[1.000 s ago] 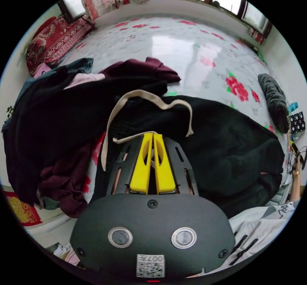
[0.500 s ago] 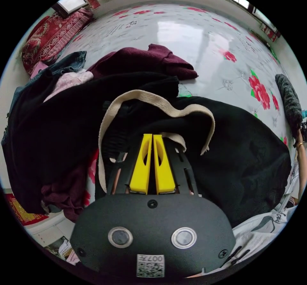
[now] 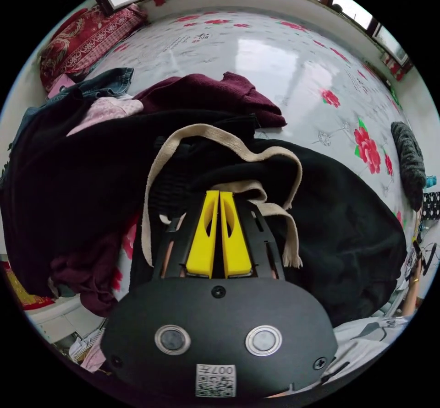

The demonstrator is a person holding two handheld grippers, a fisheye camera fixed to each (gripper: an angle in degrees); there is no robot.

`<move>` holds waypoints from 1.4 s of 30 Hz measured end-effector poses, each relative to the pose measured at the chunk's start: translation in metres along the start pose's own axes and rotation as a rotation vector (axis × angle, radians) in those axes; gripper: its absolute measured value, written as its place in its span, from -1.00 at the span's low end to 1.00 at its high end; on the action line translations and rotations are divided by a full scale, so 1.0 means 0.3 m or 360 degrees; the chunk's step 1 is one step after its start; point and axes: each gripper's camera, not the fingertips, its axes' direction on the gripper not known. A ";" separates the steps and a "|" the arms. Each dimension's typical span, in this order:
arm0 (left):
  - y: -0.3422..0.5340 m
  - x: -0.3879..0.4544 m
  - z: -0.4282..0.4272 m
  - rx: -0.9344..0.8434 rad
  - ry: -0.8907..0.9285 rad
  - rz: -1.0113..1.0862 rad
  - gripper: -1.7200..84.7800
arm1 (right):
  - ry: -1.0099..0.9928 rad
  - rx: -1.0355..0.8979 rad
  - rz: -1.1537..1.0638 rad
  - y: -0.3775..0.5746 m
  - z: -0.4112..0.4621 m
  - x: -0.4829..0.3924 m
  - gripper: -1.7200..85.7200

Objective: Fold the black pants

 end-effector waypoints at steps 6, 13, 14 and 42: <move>0.167 -0.064 -0.169 0.0070 0.0054 -0.0004 -0.98 | 0.0157 -0.0284 0.0113 0.189 0.040 0.039 -0.72; 0.505 -0.316 -0.368 0.0128 0.0127 -0.0271 -0.98 | 0.0097 -0.0006 0.0107 0.105 -0.127 0.112 -0.75; 0.572 -0.362 -0.396 0.0139 0.0131 -0.0322 -0.98 | 0.0170 0.0098 0.0079 0.078 -0.196 0.112 -0.75; 0.992 -0.806 -0.436 -0.0047 0.0761 -0.0672 -0.96 | -0.0385 -0.0183 0.0817 0.918 -0.471 0.319 -0.82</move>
